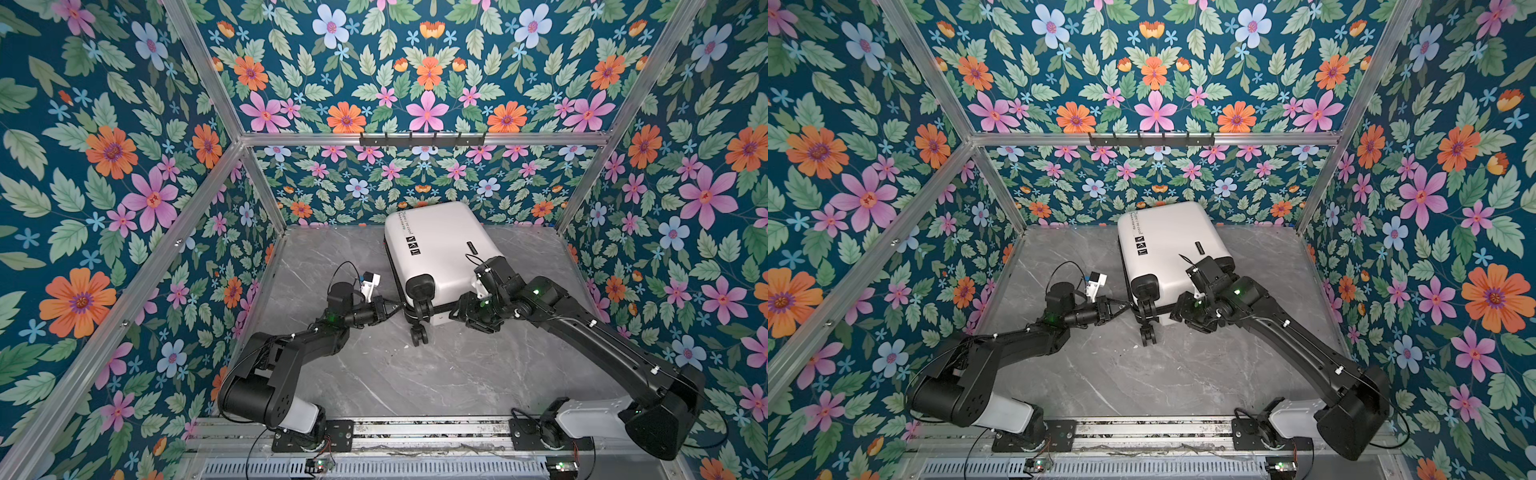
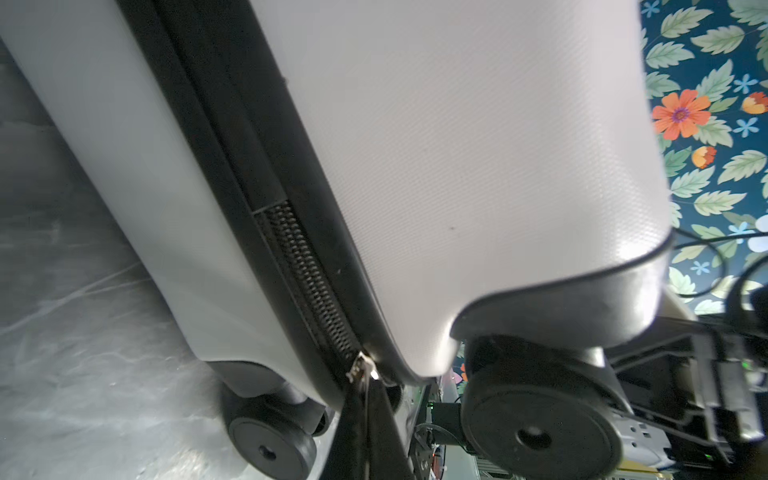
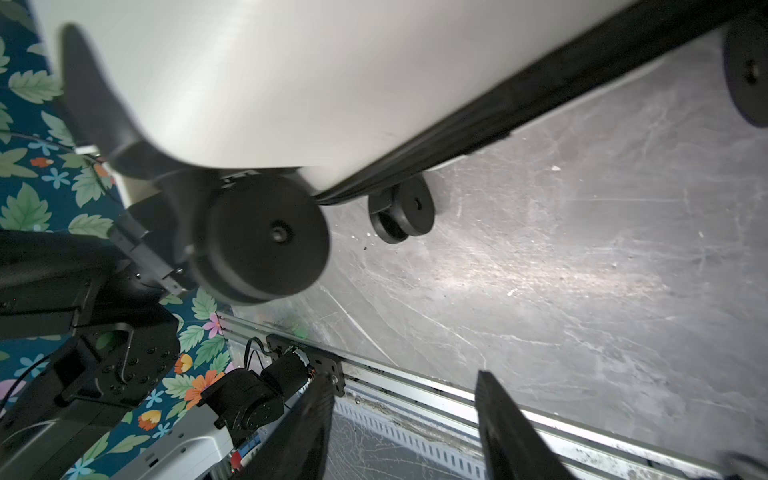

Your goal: Pack the luggage

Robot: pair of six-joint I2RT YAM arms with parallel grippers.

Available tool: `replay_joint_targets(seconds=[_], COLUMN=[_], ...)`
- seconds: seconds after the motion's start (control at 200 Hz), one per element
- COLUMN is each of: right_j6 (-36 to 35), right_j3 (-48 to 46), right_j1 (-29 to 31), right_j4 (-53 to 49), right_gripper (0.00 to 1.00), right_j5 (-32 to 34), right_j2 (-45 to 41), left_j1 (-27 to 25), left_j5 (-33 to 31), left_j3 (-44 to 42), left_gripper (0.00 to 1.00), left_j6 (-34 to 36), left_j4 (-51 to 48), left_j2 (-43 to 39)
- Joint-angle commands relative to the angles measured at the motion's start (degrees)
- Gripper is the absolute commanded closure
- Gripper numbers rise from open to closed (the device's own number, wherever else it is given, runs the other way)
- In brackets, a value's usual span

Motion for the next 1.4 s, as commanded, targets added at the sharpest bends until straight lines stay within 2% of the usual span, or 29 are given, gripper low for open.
replay_joint_targets(seconds=[0.0, 0.095, 0.12, 0.165, 0.35, 0.835, 0.925, 1.0, 1.065, 1.135, 1.185, 1.395], right_j6=[-3.2, -4.4, -4.6, -4.7, -5.6, -6.9, -7.2, -7.3, -7.4, -7.4, -7.2, -6.3], right_j3=[7.5, 15.6, 17.6, 20.8, 29.8, 44.4, 46.7, 48.4, 49.8, 51.1, 51.7, 55.9], right_j1=[3.7, 6.7, 7.4, 8.2, 10.7, 11.4, 11.4, 11.4, 11.1, 10.6, 9.9, 7.6], right_j4=[-6.6, -12.0, -13.2, -15.6, -20.0, -28.0, -28.6, -29.5, -30.0, -29.6, -28.8, -26.4], right_gripper=[0.41, 0.39, 0.33, 0.32, 0.24, 0.25, 0.3, 0.42, 0.58, 0.85, 1.0, 1.0], right_j5=[4.9, 7.9, 8.7, 9.8, 11.1, 14.8, 15.7, 16.6, 17.0, 16.6, 15.6, 11.9], right_j2=[5.3, 11.2, 12.6, 15.1, 23.8, 38.3, 39.9, 41.0, 41.5, 41.4, 41.2, 41.4], left_j1=[0.1, 0.1, 0.1, 0.2, 0.0, 0.1, 0.1, 0.0, 0.1, 0.1, 0.1, -0.2], left_j5=[-1.4, -2.6, -2.8, -3.2, -3.6, -3.2, -3.4, -3.8, -4.3, -4.7, -4.9, -5.7], left_j3=[2.1, 3.6, 3.9, 4.5, 5.3, 5.9, 6.6, 7.2, 7.6, 7.8, 8.1, 8.5], left_gripper=[1.0, 1.0, 1.0, 1.0, 1.0, 1.0, 1.0, 1.0, 1.0, 1.0, 1.0, 1.0], left_j6=[7.9, 12.0, 12.5, 13.6, 14.3, 14.5, 15.2, 16.2, 17.1, 17.8, 18.5, 20.6], left_j4=[-11.1, -16.9, -17.9, -19.7, -20.7, -21.3, -22.5, -24.2, -25.4, -26.6, -27.7, -31.6], left_j2=[-1.5, -2.3, -2.4, -2.4, -2.4, -2.8, -3.4, -4.0, -4.7, -5.5, -6.1, -9.7])
